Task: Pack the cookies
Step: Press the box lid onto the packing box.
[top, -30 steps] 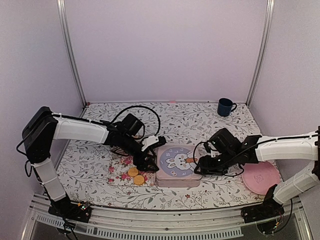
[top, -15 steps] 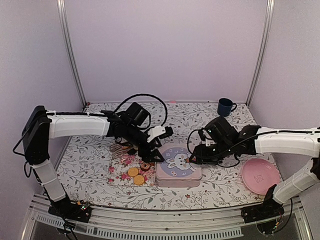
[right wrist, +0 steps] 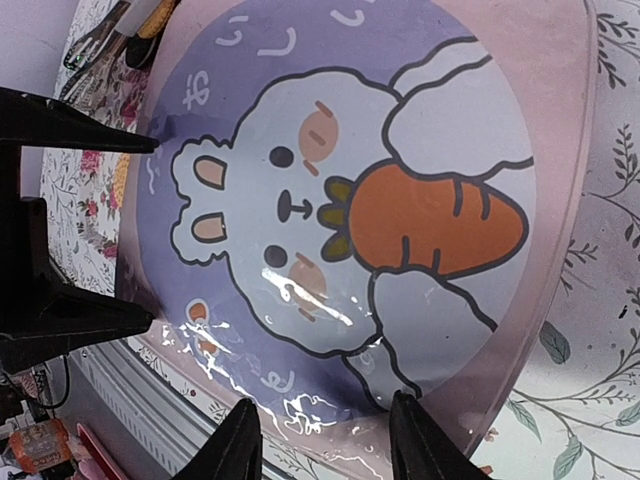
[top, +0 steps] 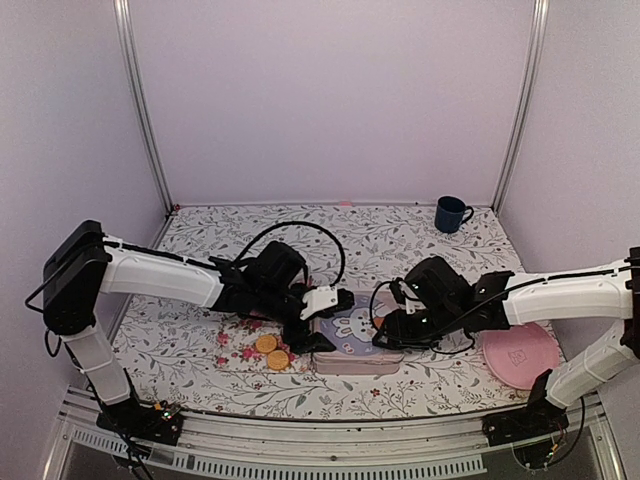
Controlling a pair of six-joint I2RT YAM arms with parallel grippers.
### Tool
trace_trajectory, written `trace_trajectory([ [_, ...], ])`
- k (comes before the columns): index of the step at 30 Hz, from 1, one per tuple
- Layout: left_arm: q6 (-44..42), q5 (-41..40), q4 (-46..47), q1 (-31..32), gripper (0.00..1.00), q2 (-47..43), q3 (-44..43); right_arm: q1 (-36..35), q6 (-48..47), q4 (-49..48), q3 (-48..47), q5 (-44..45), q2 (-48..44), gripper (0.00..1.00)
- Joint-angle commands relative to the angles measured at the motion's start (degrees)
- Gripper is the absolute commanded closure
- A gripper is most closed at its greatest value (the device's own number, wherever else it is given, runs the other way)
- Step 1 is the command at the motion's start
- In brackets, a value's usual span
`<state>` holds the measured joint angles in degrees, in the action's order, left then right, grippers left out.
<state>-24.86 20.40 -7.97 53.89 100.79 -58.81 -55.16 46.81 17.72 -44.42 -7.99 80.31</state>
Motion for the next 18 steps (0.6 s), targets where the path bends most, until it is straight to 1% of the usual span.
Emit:
trace_trajectory([
  [1, -2.9, -7.0, -5.7, 0.4, 0.21, 2.9, 5.5, -0.3, -0.3, 6.3, -1.3, 1.1, 0.2, 0.54],
  [5, -3.5, -9.0, -3.6, 0.4, 0.22, 2.3, 9.8, -0.4, -0.5, 6.1, -2.5, 0.7, -1.1, 0.54],
  [8, -3.3, -9.3, -4.0, 0.4, 0.21, 0.1, 9.8, -0.7, -1.0, 4.6, -3.9, -0.4, -1.6, 0.54],
  [10, -3.4, -9.2, -5.0, 0.4, 0.16, -2.0, 8.8, -2.0, -2.1, 4.5, -5.3, -0.1, -1.1, 0.54],
  [14, -5.0, -9.4, -8.3, -0.8, 0.02, -6.0, 6.7, -7.7, -6.3, 5.1, -9.9, 1.9, 1.6, 0.54],
  [15, -5.1, -8.8, -9.4, -1.7, 0.01, -7.1, 6.0, -9.1, -7.3, 5.3, -11.2, 2.1, 2.6, 0.54],
  [18, -5.3, -7.0, -12.6, -5.3, 0.01, -10.4, 4.5, -13.0, -10.2, 5.9, -14.5, 2.2, 6.8, 0.55],
])
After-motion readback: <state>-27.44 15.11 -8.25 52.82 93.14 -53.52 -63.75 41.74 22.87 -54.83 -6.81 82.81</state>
